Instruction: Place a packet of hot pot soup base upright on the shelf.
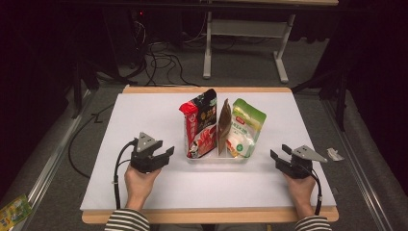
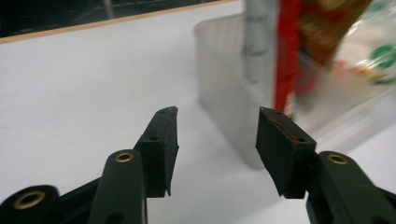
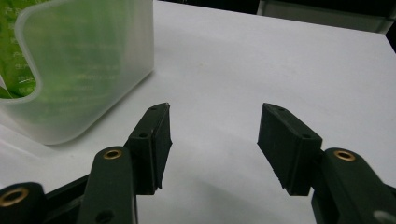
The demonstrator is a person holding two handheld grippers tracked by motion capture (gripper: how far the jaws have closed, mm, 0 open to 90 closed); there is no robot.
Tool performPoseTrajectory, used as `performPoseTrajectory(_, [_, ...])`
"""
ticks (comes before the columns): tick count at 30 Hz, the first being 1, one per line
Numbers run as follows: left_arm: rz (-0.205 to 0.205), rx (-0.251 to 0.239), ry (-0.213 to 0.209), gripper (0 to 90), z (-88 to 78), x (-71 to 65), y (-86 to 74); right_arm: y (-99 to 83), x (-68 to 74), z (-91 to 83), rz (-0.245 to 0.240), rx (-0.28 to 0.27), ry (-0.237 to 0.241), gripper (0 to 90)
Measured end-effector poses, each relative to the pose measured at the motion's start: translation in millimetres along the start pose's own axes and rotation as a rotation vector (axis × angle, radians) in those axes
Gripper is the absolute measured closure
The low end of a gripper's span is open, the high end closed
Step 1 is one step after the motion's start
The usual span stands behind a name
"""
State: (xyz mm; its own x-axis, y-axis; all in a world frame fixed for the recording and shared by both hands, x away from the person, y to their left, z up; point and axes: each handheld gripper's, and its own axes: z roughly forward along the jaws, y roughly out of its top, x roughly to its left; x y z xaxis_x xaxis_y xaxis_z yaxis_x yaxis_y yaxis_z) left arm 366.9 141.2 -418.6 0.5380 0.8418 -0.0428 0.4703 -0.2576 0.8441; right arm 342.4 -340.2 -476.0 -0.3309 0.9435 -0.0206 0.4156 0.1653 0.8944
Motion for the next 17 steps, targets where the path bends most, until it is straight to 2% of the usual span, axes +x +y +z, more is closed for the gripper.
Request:
performPoseTrajectory(1, [-0.012,0.002,0.015,46.2,4.1,5.1,-7.4,0.0,-0.1,0.0,0.001,0.0,0.0,44.5])
performPoseTrajectory(4, [-0.058,0.042,0.113,44.3,20.0,26.3,-35.9,0.0,-0.4,0.0,0.001,0.0,0.001,44.5])
performPoseTrajectory(6, [-0.07,0.064,0.166,43.5,25.1,35.3,-50.3,0.1,-0.2,0.2,0.0,0.001,0.001,44.5])
performPoseTrajectory(7, [-0.076,0.063,0.179,43.3,25.9,37.3,-54.5,0.1,-0.2,0.3,-0.002,0.001,0.001,44.5])
performPoseTrajectory(9, [-0.106,0.055,0.18,42.2,25.1,41.4,-59.7,0.2,0.0,0.3,0.0,0.004,0.001,44.5])
performPoseTrajectory(11, [-0.116,0.033,0.191,42.4,23.3,41.6,-60.2,0.4,0.4,0.6,-0.005,0.007,0.0,44.6])
performPoseTrajectory(13, [-0.105,0.051,0.2,41.3,25.5,40.3,-60.3,0.4,0.9,1.1,-0.005,0.014,-0.003,44.5])
performPoseTrajectory(17, [-0.078,0.055,0.21,41.9,26.2,37.2,-60.2,0.3,0.9,0.9,0.0,0.013,-0.002,44.3])
